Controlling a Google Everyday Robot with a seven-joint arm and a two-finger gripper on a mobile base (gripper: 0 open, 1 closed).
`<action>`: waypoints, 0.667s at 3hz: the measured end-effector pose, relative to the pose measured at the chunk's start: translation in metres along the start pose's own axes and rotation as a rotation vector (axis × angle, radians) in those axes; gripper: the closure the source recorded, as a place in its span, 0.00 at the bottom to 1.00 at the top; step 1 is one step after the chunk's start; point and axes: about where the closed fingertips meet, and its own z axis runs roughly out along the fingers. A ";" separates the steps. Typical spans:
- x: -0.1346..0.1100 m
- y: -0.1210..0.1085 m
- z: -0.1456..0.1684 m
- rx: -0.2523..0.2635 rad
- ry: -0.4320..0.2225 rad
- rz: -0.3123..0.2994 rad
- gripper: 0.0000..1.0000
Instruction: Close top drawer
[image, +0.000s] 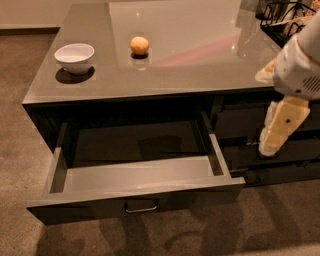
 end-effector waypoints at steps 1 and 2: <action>0.009 0.001 0.073 -0.046 0.020 -0.001 0.00; 0.020 0.028 0.127 -0.046 0.006 -0.071 0.00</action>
Offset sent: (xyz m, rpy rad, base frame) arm -0.0056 0.0152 -0.2211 -0.0080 -0.1192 0.2048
